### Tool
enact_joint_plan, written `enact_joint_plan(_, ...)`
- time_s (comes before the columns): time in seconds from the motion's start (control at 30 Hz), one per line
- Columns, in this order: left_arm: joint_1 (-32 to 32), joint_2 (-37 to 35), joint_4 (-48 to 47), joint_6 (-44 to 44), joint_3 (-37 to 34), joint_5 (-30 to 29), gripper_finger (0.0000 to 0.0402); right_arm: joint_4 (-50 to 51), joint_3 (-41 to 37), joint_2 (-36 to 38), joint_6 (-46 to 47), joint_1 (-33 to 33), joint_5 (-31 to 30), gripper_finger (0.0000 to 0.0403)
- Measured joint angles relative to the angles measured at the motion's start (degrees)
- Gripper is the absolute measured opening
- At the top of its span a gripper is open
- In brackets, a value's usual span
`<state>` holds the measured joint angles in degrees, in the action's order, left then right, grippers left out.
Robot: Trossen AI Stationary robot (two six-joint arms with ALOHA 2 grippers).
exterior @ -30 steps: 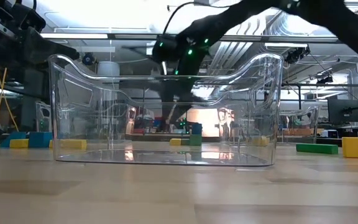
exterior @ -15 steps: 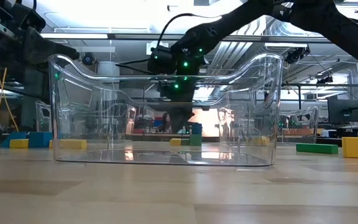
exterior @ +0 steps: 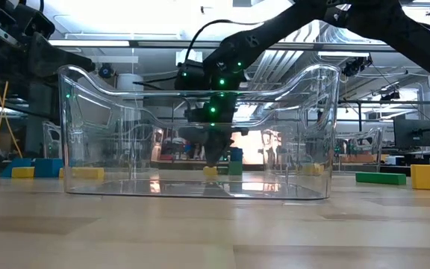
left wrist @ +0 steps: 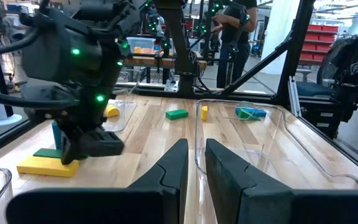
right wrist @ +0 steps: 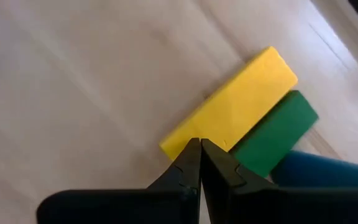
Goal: Sort blocks
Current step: Put the yellow block into the right transparent bin
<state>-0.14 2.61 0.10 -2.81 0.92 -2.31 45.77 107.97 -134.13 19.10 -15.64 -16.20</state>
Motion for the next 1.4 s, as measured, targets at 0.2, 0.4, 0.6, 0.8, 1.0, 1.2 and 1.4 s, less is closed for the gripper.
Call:
enact_joint_plan(0.2, 0.00, 0.02, -0.01, 0.00, -0.01, 0.00, 0.0044, 0.64, 0.08, 0.00, -13.75, 3.09, 2.89, 0.0000)
enact_joint_plan(0.4, 0.00, 0.02, 0.00, 0.00, 0.00, 0.00, 0.0044, 10.37, 0.28, 0.30, -27.87, 6.59, 11.26, 0.0000)
enact_joint_plan(0.6, 0.00, 0.02, -0.01, 0.00, 0.00, 0.00, 0.0044, 19.03, 0.08, 1.30, -37.27, 8.72, 16.00, 0.0000)
enact_joint_plan(0.8, 0.00, 0.02, -0.01, 0.00, 0.00, 0.00, 0.0044, 19.55, -0.36, 3.44, -40.68, 8.52, 16.21, 0.0000)
enact_joint_plan(1.0, -0.02, 0.02, 0.00, 0.00, -0.01, 0.00, 0.0044, 19.13, -0.12, 9.10, -34.52, 5.44, 19.13, 0.0000)
enact_joint_plan(1.2, 0.00, 0.01, 0.00, 0.00, -0.01, 0.00, 0.0044, 19.34, -0.14, 9.47, -14.21, 3.05, 32.79, 0.0000)
enact_joint_plan(1.4, 0.00, 0.02, 0.02, 0.00, -0.01, 0.01, 0.0044, 15.95, -0.16, 5.47, -5.71, 3.49, 29.73, 0.0045)
